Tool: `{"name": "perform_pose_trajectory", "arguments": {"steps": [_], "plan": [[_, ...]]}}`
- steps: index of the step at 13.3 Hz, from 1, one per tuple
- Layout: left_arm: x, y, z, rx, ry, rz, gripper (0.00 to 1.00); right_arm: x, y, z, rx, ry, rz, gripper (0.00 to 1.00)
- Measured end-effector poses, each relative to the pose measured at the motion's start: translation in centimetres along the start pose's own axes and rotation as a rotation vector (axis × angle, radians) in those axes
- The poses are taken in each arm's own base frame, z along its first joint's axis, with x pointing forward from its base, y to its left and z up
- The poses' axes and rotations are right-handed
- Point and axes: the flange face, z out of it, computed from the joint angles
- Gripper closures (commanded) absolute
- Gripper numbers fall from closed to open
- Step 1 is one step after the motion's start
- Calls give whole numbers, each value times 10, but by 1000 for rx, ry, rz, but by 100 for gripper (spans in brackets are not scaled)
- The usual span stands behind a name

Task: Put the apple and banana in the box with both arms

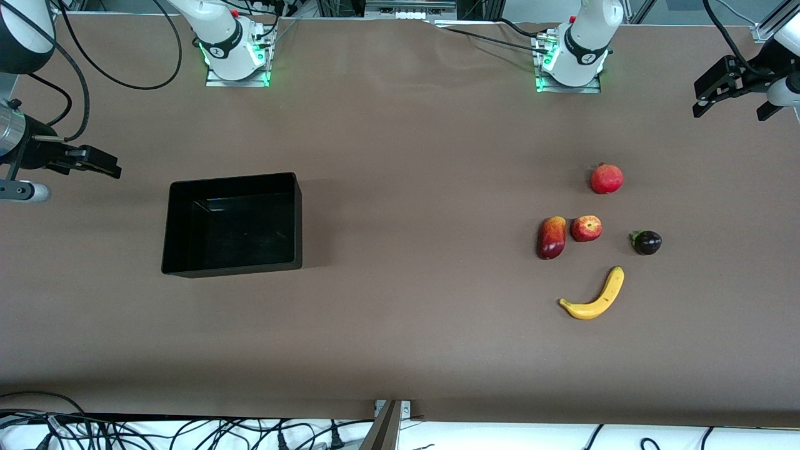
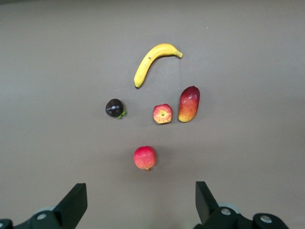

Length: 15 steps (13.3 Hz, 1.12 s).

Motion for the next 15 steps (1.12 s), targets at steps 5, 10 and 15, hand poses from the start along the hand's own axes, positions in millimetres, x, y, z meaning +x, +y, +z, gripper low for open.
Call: {"name": "perform_pose_trajectory", "arguments": {"steps": [5, 10, 15], "plan": [[0, 0, -1, 0, 2, 0, 0, 0, 0, 0, 0, -1, 2, 0], [0, 0, -1, 0, 3, 0, 0, 4, 1, 14, -6, -42, 2, 0], [0, 0, -2, -9, 5, 0, 0, 34, 3, 114, -12, -107, 2, 0]]}}
